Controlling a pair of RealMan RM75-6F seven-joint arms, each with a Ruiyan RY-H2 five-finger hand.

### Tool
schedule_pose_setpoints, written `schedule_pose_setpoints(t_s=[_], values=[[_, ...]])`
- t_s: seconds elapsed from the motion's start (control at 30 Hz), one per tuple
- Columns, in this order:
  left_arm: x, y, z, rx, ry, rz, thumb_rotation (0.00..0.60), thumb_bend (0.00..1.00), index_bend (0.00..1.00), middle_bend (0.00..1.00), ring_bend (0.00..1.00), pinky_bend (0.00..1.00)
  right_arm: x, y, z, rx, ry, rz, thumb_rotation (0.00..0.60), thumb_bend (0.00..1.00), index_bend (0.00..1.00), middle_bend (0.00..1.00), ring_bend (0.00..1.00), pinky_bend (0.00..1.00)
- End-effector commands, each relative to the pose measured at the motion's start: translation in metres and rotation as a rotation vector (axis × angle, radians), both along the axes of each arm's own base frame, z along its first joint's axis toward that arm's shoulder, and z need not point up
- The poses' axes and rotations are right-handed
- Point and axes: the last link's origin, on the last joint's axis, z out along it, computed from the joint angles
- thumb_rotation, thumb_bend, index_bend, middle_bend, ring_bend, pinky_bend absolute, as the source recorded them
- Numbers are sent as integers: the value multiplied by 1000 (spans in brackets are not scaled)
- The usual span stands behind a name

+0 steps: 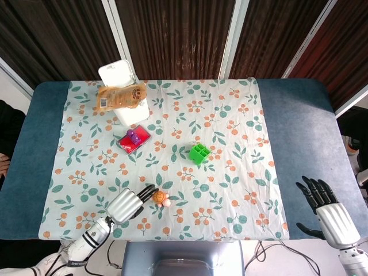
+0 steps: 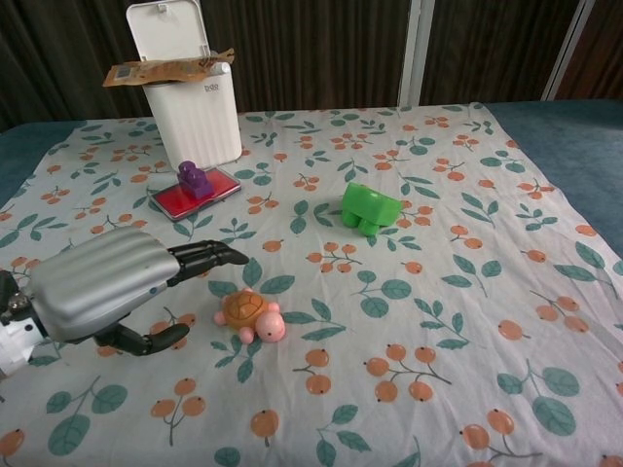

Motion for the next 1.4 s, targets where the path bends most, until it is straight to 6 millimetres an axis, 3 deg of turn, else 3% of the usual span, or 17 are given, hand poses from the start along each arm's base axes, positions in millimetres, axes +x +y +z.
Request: schedule_pose_setpoints(t_s=[0.03,0.5,0.77,0.9,1.07,1.17,1.2,1.3,1.4], values=[[5,6,-9,-6,22,0,600,392,141,142,944,997,0,0,2,-4,-4,-2,600,214,0,0,0,0],[15,9,-33,-30,58,-41,600,393,227,248,943,996,-1,0,7,-8,-18,-13,600,214,0,0,0,0],[20,14,-43,6,9,-112,600,402,495,569,943,999,0,1,10,-13,-24,-16,600,214,0,0,0,0],[23,16,-44,50,-22,-159,600,440,759,778,967,1000,-1,1,12,-15,-26,-17,600,214,0,0,0,0],[19,19,-47,62,-33,-158,600,449,822,841,979,1000,-1,1,13,-16,-27,-17,600,214,0,0,0,0],[18,19,-48,55,-52,-144,600,449,805,823,980,1000,0,2,13,-15,-27,-16,600,214,0,0,0,0],[16,19,-48,45,-47,-138,600,448,754,761,978,1000,0,2,13,-15,-27,-16,600,214,0,0,0,0],[13,20,-48,36,-24,-126,600,434,449,487,960,1000,0,2,13,-16,-27,-15,600,214,0,0,0,0],[14,20,-46,30,-24,-120,600,429,259,356,966,1000,0,2,13,-15,-27,-15,600,214,0,0,0,0]])
